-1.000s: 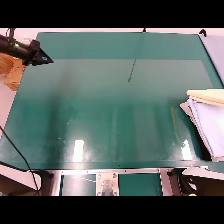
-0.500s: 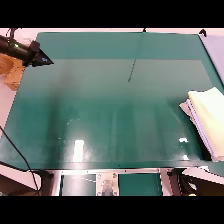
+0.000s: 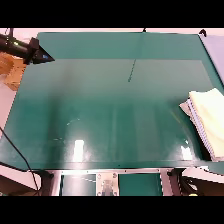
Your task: Fold the shirts.
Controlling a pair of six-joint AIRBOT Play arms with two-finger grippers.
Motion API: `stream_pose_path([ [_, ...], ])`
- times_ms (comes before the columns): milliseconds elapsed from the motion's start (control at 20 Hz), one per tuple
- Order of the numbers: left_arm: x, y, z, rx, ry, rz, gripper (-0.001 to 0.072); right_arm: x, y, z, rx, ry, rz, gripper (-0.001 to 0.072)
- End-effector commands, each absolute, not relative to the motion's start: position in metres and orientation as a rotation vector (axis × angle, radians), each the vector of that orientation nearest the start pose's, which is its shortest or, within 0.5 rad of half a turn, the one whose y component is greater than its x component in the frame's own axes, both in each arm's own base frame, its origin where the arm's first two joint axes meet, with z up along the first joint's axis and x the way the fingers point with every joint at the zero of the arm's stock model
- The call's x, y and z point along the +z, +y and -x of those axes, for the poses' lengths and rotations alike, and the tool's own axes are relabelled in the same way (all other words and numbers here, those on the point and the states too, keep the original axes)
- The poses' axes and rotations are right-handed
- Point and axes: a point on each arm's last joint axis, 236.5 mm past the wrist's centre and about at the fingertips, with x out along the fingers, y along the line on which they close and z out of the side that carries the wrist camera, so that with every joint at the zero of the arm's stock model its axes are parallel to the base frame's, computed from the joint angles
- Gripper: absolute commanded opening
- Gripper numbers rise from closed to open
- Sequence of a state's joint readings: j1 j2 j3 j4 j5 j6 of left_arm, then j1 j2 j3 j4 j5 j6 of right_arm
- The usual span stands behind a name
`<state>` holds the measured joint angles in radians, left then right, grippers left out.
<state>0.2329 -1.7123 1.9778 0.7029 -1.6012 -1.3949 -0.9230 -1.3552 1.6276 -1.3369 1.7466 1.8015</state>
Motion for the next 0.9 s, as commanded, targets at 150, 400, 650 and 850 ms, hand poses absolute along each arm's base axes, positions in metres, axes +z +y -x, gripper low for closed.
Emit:
stream_pose_path([
  [150, 0.189, -0.095, -0.443, -0.623, 1.112, 0.486, 0.0025, 0.168, -0.117, -0.376, -0.143, 1.080, -0.711, 0.0011],
  [400, 0.164, -0.129, -0.353, -0.609, 1.144, 0.407, 0.0026, 0.121, -0.016, -0.335, 0.026, 1.162, -0.499, 0.0011],
  [650, 0.081, -0.141, -0.252, -0.550, 1.227, 0.490, 0.0026, 0.048, 0.041, -0.261, 0.104, 1.179, -0.457, 0.0011],
  [850, 0.073, -0.141, -0.243, -0.545, 1.231, 0.495, 0.0027, 0.044, 0.050, -0.247, 0.139, 1.196, -0.435, 0.0013],
])
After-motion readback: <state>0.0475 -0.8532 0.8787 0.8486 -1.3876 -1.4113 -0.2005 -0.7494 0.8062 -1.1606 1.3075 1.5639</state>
